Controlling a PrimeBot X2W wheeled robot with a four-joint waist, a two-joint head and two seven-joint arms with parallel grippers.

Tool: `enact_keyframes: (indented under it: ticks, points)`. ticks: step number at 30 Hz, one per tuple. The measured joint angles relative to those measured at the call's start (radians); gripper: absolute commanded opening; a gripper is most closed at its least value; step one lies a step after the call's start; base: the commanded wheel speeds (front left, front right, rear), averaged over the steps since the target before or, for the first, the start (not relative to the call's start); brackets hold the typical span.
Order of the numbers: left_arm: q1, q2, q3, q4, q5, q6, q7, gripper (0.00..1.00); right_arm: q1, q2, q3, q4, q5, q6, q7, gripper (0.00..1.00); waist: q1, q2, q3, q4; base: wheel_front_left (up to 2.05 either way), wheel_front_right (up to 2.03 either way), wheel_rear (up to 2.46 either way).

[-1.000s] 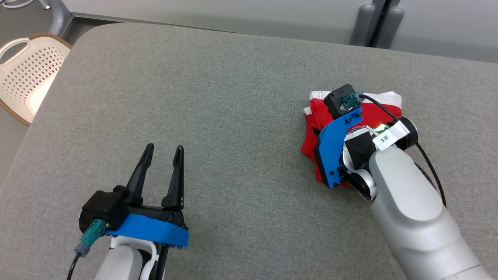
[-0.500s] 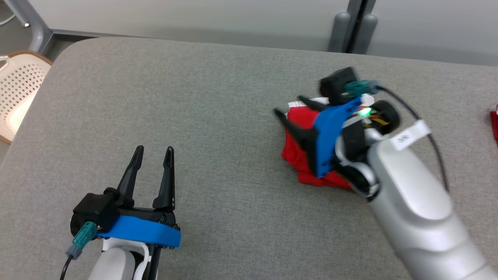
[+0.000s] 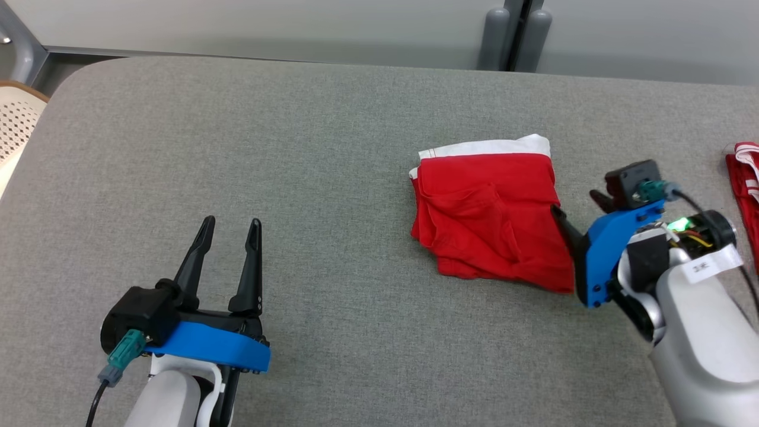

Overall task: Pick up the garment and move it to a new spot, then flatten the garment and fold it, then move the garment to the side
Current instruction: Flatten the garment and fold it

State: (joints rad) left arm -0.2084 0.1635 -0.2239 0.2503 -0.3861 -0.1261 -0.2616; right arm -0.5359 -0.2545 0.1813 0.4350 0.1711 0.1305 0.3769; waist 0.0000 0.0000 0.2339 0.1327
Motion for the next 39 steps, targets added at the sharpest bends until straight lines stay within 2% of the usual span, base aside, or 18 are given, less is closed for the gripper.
enact_keyframes:
  ticks: [1,2,3,9,13,21,23,25,26,27,28,33,39]
  points:
    - [-0.003,0.001,-0.001,0.002,0.000,0.000,0.000,1.00,0.000,0.004,0.010,0.014,-0.006,0.000,-0.006,0.35,0.0000,0.0000,0.002,-0.002,0.00,0.00,0.00]
    - [-0.005,0.002,-0.002,0.002,0.000,0.000,0.000,1.00,0.000,0.008,0.022,0.029,-0.017,0.000,-0.016,0.11,0.0000,0.0000,0.004,-0.003,0.00,0.00,0.00]
    - [-0.005,0.003,-0.002,0.003,0.000,0.000,0.000,1.00,-0.002,0.013,0.038,0.045,-0.026,0.000,-0.022,0.00,0.0000,0.0000,0.005,-0.004,0.00,0.00,0.00]
    - [-0.007,0.009,-0.003,0.012,0.000,0.000,0.000,1.00,-0.007,0.077,0.169,0.129,-0.018,0.000,-0.056,0.00,0.0000,0.0000,-0.004,-0.006,0.00,0.00,0.00]
    - [-0.003,0.011,-0.003,0.014,-0.001,0.000,0.000,1.00,-0.006,0.113,0.266,0.139,0.024,0.000,-0.084,0.00,0.0000,0.0000,-0.020,-0.006,0.00,0.00,0.00]
    - [0.029,0.013,0.012,0.012,0.000,0.000,0.000,1.00,0.055,0.129,0.490,-0.003,0.171,0.000,-0.067,0.00,0.0000,0.0000,-0.055,-0.024,0.00,0.00,0.00]
    - [0.038,0.013,0.019,0.013,0.000,-0.003,0.000,1.00,0.081,0.119,0.523,-0.059,0.216,0.000,-0.059,0.00,0.0000,0.0000,-0.064,-0.035,0.00,0.00,0.00]
    - [0.047,0.014,0.028,0.016,0.000,-0.003,0.000,1.00,0.098,0.108,0.512,-0.118,0.238,0.000,-0.074,0.00,-0.0001,0.0000,-0.073,-0.046,0.00,0.00,0.00]
    - [0.051,0.014,0.032,0.016,0.000,-0.003,0.000,1.00,0.108,0.104,0.489,-0.142,0.242,0.000,-0.088,0.40,-0.0001,0.0000,-0.078,-0.052,0.00,0.00,0.00]
    - [0.055,0.014,0.038,0.016,0.000,-0.003,0.000,1.00,0.123,0.102,0.461,-0.165,0.243,0.000,-0.105,0.87,0.0000,0.0000,-0.083,-0.059,0.00,0.00,0.00]
    - [0.060,0.014,0.044,0.016,0.000,-0.002,0.000,1.00,0.142,0.104,0.426,-0.189,0.241,0.000,-0.126,1.00,-0.0001,0.0000,-0.088,-0.066,0.00,0.00,0.00]
    - [0.089,0.017,0.078,0.013,0.002,0.003,0.000,1.00,0.239,0.131,0.233,-0.300,0.169,0.000,-0.194,1.00,-0.0001,0.0000,-0.110,-0.110,0.00,0.00,0.00]
    - [0.113,0.021,0.114,0.010,0.006,0.006,0.000,1.00,0.341,0.169,0.017,-0.402,0.087,0.000,-0.226,1.00,-0.0001,0.0000,-0.129,-0.163,0.00,0.00,0.00]
